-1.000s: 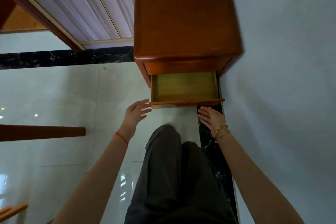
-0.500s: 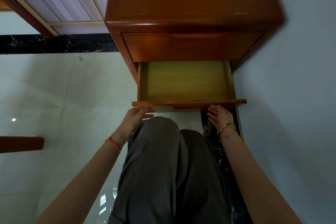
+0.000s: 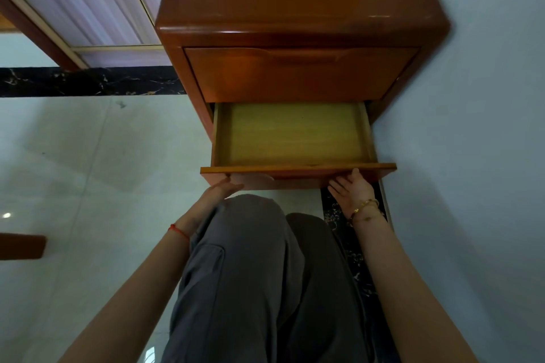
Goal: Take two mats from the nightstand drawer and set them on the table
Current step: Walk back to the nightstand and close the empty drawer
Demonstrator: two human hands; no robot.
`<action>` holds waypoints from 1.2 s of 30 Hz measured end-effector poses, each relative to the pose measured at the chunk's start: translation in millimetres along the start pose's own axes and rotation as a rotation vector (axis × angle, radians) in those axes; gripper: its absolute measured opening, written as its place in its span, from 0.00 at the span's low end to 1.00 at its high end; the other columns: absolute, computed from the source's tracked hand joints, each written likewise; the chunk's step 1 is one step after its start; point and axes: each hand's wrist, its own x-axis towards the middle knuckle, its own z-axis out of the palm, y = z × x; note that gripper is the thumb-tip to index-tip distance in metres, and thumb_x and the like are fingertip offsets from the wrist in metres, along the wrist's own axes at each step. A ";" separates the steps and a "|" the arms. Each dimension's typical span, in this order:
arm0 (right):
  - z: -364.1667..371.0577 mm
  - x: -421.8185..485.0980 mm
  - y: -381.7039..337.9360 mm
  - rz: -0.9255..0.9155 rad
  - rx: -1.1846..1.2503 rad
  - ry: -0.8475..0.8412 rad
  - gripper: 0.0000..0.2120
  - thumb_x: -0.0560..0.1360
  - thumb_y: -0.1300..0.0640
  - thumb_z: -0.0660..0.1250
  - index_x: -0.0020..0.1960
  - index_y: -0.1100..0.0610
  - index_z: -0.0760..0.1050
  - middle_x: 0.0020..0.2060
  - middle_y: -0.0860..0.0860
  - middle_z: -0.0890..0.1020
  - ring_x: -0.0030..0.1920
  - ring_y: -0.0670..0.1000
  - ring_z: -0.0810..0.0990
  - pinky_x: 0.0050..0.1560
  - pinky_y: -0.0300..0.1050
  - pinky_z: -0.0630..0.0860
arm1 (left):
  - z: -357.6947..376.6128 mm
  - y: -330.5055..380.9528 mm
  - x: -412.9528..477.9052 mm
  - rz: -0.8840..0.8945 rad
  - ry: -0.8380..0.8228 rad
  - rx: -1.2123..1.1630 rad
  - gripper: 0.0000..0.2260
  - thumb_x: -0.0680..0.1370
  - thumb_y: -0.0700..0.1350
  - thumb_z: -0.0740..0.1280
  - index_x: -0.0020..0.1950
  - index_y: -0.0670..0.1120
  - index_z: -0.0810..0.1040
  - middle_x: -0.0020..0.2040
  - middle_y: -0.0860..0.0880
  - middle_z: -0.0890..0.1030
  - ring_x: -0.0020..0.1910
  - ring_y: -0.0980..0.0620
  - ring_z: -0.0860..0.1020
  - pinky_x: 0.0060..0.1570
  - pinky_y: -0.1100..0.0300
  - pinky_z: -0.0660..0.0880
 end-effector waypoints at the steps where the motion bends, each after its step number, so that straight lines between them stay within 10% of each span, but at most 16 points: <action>1: 1.8 -0.1 -1.5 -0.001 0.014 -0.009 0.26 0.83 0.50 0.52 0.76 0.64 0.56 0.71 0.63 0.67 0.69 0.61 0.70 0.69 0.53 0.69 | 2.1 4.4 0.2 -0.007 0.014 -0.008 0.11 0.80 0.46 0.66 0.61 0.46 0.75 0.63 0.45 0.75 0.65 0.46 0.74 0.72 0.47 0.68; 4: 5.1 -1.4 -4.3 0.000 0.038 -0.028 0.27 0.83 0.50 0.51 0.76 0.64 0.55 0.72 0.63 0.65 0.71 0.61 0.68 0.70 0.53 0.67 | 6.6 9.4 11.9 0.044 0.046 -0.095 0.03 0.81 0.42 0.65 0.50 0.49 0.76 0.50 0.50 0.80 0.50 0.51 0.80 0.51 0.57 0.82; 9: 8.5 1.5 -6.0 0.010 0.057 -0.082 0.27 0.83 0.48 0.49 0.77 0.62 0.52 0.74 0.61 0.63 0.74 0.58 0.64 0.74 0.52 0.62 | 6.9 10.4 16.0 0.090 0.036 -0.158 0.14 0.81 0.38 0.65 0.65 0.48 0.73 0.54 0.53 0.82 0.44 0.55 0.86 0.36 0.61 0.81; 15: 22.9 16.5 -20.2 -0.029 0.050 -0.141 0.28 0.83 0.48 0.48 0.78 0.61 0.51 0.75 0.60 0.61 0.74 0.58 0.63 0.74 0.54 0.60 | 12.6 30.5 26.4 0.077 0.009 -0.245 0.16 0.81 0.39 0.64 0.67 0.52 0.71 0.62 0.52 0.80 0.62 0.46 0.79 0.51 0.52 0.79; 36: 98.5 94.3 -80.3 -0.038 0.072 -0.160 0.24 0.84 0.54 0.43 0.79 0.59 0.48 0.77 0.60 0.56 0.77 0.56 0.55 0.77 0.50 0.51 | 30.6 112.7 89.6 0.161 0.043 -0.316 0.25 0.80 0.31 0.56 0.68 0.58 0.66 0.70 0.52 0.72 0.63 0.47 0.75 0.64 0.48 0.74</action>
